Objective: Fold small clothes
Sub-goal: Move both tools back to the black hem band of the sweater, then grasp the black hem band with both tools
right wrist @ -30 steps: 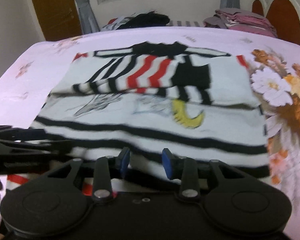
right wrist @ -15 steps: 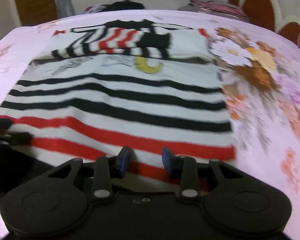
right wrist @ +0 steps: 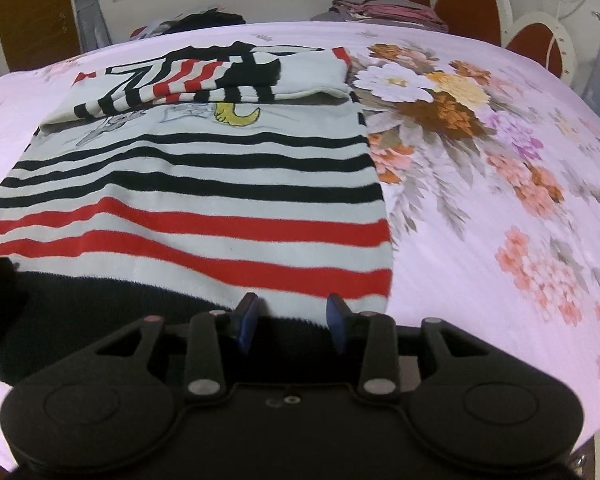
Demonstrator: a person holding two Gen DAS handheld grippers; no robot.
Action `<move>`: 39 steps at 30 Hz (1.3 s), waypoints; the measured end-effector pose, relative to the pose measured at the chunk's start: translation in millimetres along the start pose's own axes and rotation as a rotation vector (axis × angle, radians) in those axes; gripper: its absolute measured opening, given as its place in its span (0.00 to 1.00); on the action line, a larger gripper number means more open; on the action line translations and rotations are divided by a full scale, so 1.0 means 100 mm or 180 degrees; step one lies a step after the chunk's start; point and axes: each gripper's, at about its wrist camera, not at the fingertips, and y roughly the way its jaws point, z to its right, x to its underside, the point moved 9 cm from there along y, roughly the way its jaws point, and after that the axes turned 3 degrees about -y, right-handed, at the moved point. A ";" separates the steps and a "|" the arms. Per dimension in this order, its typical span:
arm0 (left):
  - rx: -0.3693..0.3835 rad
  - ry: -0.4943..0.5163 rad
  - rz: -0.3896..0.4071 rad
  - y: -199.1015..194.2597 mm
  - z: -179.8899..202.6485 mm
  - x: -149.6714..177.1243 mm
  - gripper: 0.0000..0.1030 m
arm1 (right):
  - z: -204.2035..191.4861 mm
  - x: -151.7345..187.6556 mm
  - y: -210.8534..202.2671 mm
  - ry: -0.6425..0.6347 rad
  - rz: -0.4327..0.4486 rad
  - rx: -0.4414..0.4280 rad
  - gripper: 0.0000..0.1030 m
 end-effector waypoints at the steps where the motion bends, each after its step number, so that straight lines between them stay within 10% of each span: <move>1: 0.0010 -0.0030 0.0005 -0.03 -0.03 0.02 0.69 | 0.00 0.00 -0.02 0.0017 0.0010 -0.0006 0.37; 28: 0.0722 -0.0974 -0.0273 -0.14 -0.26 0.45 0.69 | 0.42 0.32 -0.10 0.0597 -0.0116 0.0054 0.58; 35: 0.0852 -0.1030 -0.0376 -0.15 -0.19 0.49 0.69 | 0.26 0.35 -0.13 0.0627 -0.0251 -0.0216 0.41; 39: 0.0762 -0.1025 -0.0331 -0.12 -0.23 0.48 0.32 | 0.19 0.36 -0.12 0.0566 -0.0325 -0.0294 0.25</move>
